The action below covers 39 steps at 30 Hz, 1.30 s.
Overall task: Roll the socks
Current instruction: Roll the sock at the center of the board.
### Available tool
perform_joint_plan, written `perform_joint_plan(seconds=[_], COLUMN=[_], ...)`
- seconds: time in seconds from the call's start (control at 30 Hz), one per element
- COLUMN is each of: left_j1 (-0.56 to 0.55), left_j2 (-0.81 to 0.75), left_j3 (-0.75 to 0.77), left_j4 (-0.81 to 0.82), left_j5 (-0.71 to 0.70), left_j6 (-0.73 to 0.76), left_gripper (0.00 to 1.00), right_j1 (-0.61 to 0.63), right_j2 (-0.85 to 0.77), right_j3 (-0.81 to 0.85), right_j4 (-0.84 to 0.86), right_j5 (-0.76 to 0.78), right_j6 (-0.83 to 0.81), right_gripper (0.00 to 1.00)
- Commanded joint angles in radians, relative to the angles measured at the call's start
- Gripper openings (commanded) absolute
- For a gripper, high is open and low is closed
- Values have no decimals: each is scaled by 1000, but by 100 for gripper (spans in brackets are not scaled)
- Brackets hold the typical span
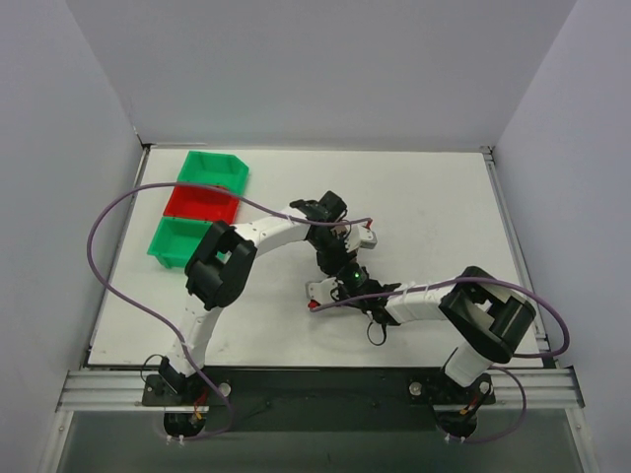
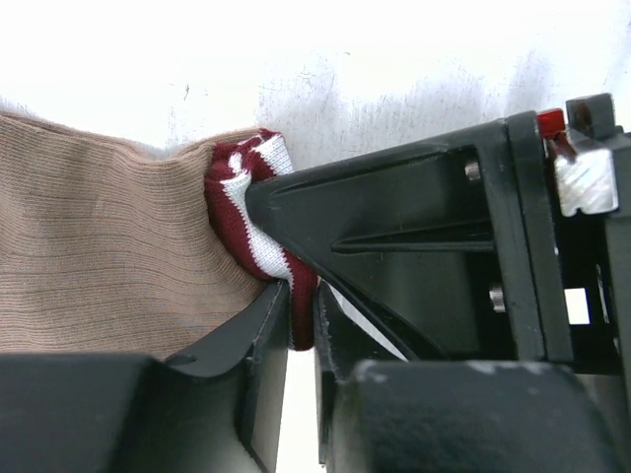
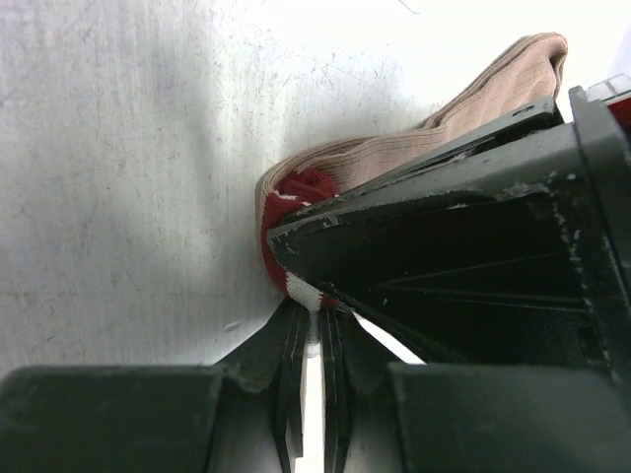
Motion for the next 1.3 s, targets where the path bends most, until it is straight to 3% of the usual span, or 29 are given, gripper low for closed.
perform_joint_plan(seconds=[0.0,0.1,0.37,0.6,0.73,0.87,1.1,1.27], left_j1=[10,8,11,48,80,88,102,163], left_j2=[69,66,77,-4,-67,-121,-173,-237], left_j3=[-55,-43,-10,-44,-73,-141,-211,-254], left_j4=[-167,-183,-217,-125,-124,-64,128,267], left_j5=[-178,-154,-92,-143,-6,33,-97,-89], left_j6=[5,5,-5,-65,-12,-1,-116,-194], left_gripper=[27,38,37,48,48,49,50,50], right_j1=[7,9,9,9,10,10,10,13], right_j2=[47,52,69,76,75,81,102,98], right_j3=[-12,-11,-6,4,37,92,144,156], right_j4=[-185,-187,-185,-211,-245,-329,-398,-427], right_j5=[-81,-77,-69,-60,-60,-72,-81,-93], right_j6=[47,48,59,66,99,151,191,211], right_gripper=[0,0,0,0,0,0,0,0])
